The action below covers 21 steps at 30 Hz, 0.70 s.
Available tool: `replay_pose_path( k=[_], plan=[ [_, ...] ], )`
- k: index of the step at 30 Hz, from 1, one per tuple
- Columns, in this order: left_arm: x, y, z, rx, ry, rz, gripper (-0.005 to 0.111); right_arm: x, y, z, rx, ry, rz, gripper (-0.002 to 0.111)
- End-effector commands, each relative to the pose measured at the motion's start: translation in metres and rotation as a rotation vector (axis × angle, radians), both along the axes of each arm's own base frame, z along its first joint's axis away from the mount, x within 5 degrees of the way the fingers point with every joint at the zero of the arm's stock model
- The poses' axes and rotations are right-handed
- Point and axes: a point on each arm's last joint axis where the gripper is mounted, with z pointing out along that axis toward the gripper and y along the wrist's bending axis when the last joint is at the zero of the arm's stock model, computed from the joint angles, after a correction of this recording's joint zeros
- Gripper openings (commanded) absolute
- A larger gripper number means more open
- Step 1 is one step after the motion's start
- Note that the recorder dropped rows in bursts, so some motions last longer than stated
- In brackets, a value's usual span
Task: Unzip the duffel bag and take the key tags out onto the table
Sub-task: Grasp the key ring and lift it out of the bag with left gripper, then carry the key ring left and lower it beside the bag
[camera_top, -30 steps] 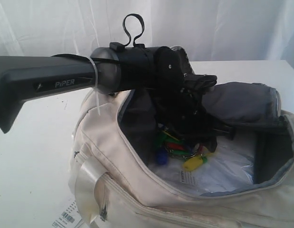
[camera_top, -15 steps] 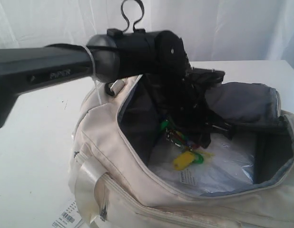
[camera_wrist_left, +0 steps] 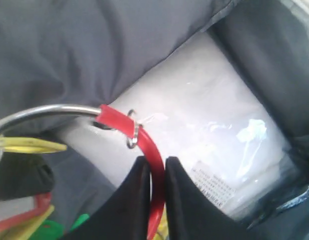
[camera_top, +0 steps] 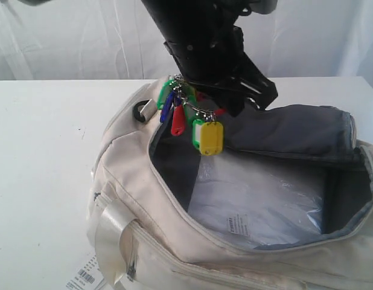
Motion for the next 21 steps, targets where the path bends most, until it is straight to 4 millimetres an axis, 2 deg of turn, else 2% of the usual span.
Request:
replay_pose_path(
  k=[1, 5, 8, 16, 21],
  plan=[
    [-0.008, 0.018, 0.014, 0.083, -0.029, -0.005, 0.000, -0.001, 0.000, 0.001, 0.002, -0.017, 0.002, 0.000],
    [-0.008, 0.035, 0.017, 0.189, -0.022, 0.022, 0.000, 0.000, 0.000, 0.001, 0.003, -0.019, 0.003, 0.000],
    [-0.003, 0.046, 0.023, 0.193, -0.048, 0.055, 0.000, 0.000, 0.000, 0.001, 0.007, -0.023, 0.005, 0.000],
    [0.002, 0.096, 0.059, 0.129, -0.116, 0.153, 0.000, 0.000, 0.000, 0.002, 0.009, -0.029, 0.008, 0.000],
    [0.011, 0.128, 0.055, 0.157, -0.096, 0.229, 0.000, 0.000, 0.001, 0.001, 0.011, -0.028, 0.009, 0.000]
  ],
)
